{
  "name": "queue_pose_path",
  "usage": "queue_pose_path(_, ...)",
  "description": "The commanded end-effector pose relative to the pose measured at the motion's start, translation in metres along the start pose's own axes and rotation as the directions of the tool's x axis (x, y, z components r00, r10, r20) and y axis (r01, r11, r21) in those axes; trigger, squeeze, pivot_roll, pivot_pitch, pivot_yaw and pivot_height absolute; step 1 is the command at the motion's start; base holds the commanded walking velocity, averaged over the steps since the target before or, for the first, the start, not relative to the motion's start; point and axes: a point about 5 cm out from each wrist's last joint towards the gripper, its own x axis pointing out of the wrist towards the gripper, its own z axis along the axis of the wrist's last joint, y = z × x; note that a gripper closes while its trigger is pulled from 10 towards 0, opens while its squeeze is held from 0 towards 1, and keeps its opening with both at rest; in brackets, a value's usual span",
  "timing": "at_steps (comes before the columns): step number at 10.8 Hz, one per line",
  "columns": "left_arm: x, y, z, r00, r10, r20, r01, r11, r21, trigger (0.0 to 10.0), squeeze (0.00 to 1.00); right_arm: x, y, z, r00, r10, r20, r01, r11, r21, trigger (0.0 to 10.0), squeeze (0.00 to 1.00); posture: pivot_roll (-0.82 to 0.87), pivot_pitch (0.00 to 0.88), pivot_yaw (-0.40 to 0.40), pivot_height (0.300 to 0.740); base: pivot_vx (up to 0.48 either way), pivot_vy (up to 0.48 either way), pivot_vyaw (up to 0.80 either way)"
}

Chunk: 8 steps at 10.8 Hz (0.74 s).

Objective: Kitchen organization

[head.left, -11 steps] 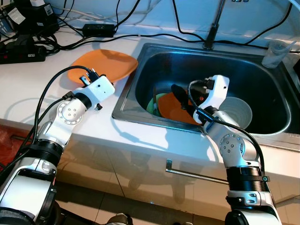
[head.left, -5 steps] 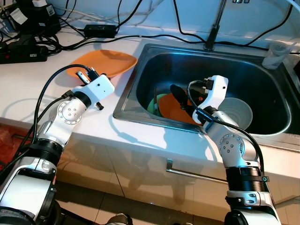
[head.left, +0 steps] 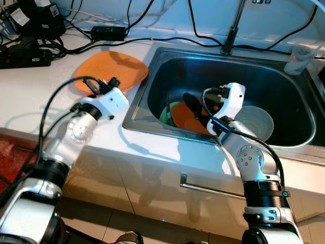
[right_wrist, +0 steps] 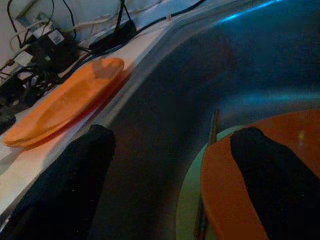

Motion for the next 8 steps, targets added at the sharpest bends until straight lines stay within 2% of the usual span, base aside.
queue_pose_path(1, -0.006, -0.017, -0.005, 0.997, -0.066, -0.027, 0.067, 0.997, 0.036, 0.0, 0.0, 0.002, 0.002, 0.005, 1.0, 0.017, 0.01, -0.017, 1.0, 0.015, 10.0, 0.0, 0.1, 0.074, -0.016, 0.74, 0.0, 0.0, 0.0)
queue_pose_path(2, -0.008, -0.015, -0.012, 0.997, -0.066, -0.044, 0.067, 0.998, 0.021, 9.7, 1.0, 0.002, 0.001, 0.006, 1.0, 0.015, 0.012, -0.015, 1.0, 0.015, 10.0, 0.0, 0.1, 0.071, -0.014, 0.74, 0.0, 0.0, 0.0)
queue_pose_path(3, -0.01, -0.009, -0.013, 0.997, -0.067, -0.03, 0.068, 0.998, 0.011, 10.0, 1.0, 0.002, 0.001, 0.006, 1.0, 0.012, 0.013, -0.012, 1.0, 0.014, 10.0, 0.0, 0.11, 0.068, -0.012, 0.74, 0.0, 0.0, 0.0)
queue_pose_path(5, -0.011, -0.009, -0.007, 0.997, -0.08, 0.01, 0.079, 0.997, 0.016, 10.0, 1.0, 0.002, 0.001, 0.005, 1.0, 0.012, 0.015, -0.012, 1.0, 0.013, 10.0, 0.0, 0.11, 0.063, -0.006, 0.74, 0.0, 0.0, 0.0)
queue_pose_path(7, -0.013, -0.01, -0.011, 0.995, -0.102, 0.006, 0.102, 0.994, 0.027, 10.0, 1.0, 0.003, 0.001, 0.005, 1.0, 0.01, 0.017, -0.011, 1.0, 0.013, 10.0, 0.0, 0.11, 0.062, -0.003, 0.74, 0.0, 0.0, 0.0)
queue_pose_path(8, -0.013, -0.005, -0.014, 0.995, -0.099, -0.002, 0.099, 0.995, 0.029, 10.0, 1.0, 0.003, 0.001, 0.005, 1.0, 0.011, 0.017, -0.011, 1.0, 0.013, 10.0, 0.0, 0.11, 0.063, -0.001, 0.74, 0.0, 0.0, 0.0)
